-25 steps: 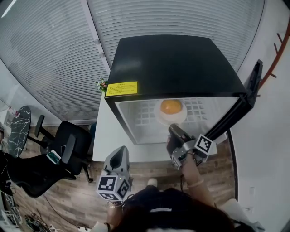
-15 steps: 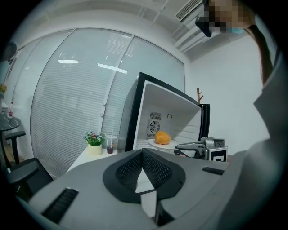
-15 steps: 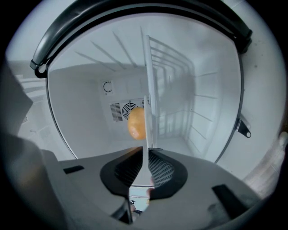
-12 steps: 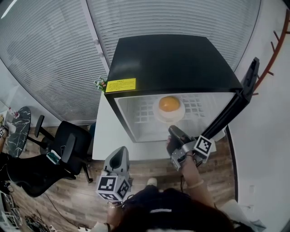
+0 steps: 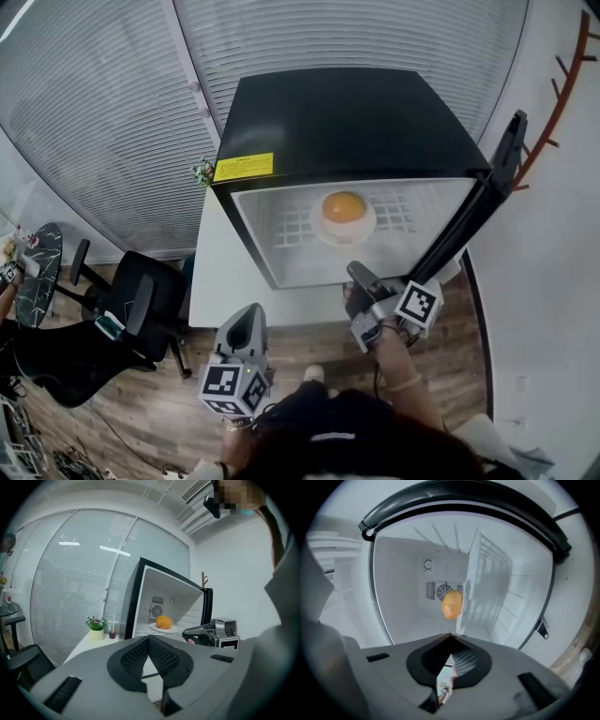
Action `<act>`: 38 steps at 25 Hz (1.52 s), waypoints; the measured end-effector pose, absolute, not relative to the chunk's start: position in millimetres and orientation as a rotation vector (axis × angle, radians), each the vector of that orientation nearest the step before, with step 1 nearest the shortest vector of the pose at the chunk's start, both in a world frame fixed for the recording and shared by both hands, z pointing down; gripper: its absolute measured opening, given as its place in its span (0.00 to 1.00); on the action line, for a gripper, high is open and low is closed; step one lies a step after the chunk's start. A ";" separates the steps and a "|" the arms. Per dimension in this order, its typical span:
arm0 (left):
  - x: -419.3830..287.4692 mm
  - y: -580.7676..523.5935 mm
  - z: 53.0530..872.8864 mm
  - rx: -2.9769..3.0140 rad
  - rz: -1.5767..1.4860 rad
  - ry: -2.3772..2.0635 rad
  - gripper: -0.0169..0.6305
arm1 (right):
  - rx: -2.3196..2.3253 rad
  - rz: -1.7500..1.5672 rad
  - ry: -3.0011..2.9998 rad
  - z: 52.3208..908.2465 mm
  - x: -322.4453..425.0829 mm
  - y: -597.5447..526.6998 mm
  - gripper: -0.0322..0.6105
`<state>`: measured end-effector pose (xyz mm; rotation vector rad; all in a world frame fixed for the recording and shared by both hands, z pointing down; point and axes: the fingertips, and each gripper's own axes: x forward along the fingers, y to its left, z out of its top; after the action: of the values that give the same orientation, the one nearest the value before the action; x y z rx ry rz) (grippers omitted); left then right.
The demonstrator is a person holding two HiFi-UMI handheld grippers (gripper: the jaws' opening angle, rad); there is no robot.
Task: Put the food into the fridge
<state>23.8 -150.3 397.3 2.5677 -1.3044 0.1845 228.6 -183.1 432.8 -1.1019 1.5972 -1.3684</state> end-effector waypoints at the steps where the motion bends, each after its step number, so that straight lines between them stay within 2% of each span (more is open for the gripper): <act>1: 24.5 -149.0 397.4 2.573 0.183 -1.300 0.02 | -1.117 -1.360 1.615 432.3 228.1 -181.1 0.04; 20: 40.4 -102.9 395.2 2.603 0.194 -1.246 0.02 | -1.477 -1.180 1.920 421.4 224.0 -121.1 0.04; 38: 54.9 -52.5 386.5 2.647 0.179 -1.215 0.02 | -1.857 -0.561 2.313 376.1 215.0 -54.5 0.04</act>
<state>54.9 -52.5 386.5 2.6466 -1.2153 0.1792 215.0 -54.5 376.1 -1.8567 2.3129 -0.5613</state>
